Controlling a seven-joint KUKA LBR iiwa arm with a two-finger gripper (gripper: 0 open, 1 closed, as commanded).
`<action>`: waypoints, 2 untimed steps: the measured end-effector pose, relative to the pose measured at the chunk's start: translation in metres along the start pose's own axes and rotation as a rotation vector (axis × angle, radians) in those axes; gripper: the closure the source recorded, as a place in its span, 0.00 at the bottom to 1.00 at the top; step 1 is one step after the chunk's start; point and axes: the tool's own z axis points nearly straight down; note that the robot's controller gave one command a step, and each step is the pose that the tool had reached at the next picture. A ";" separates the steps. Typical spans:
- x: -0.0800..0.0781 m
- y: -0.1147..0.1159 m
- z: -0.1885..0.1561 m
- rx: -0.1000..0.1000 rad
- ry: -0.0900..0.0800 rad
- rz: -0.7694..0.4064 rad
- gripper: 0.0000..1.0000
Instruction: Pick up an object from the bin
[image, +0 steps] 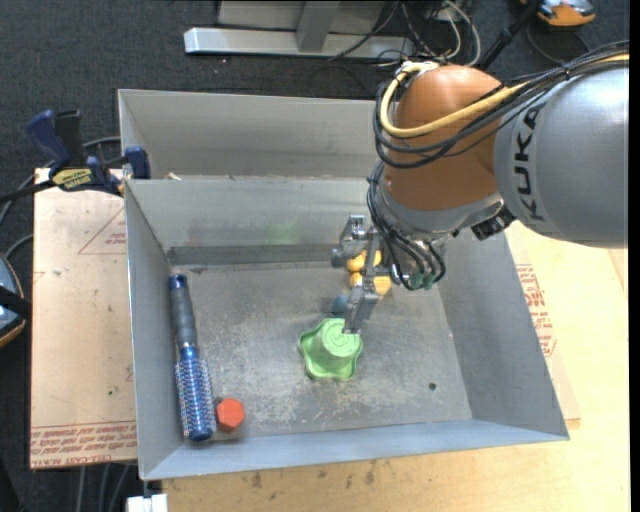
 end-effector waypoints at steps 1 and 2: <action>0.043 -0.020 0.114 0.000 0.002 -0.126 0.00; 0.033 -0.018 0.148 -0.001 -0.021 -0.084 0.00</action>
Offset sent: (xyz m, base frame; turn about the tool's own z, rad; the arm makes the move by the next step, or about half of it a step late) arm -0.0411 -0.0195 -0.1085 -0.1275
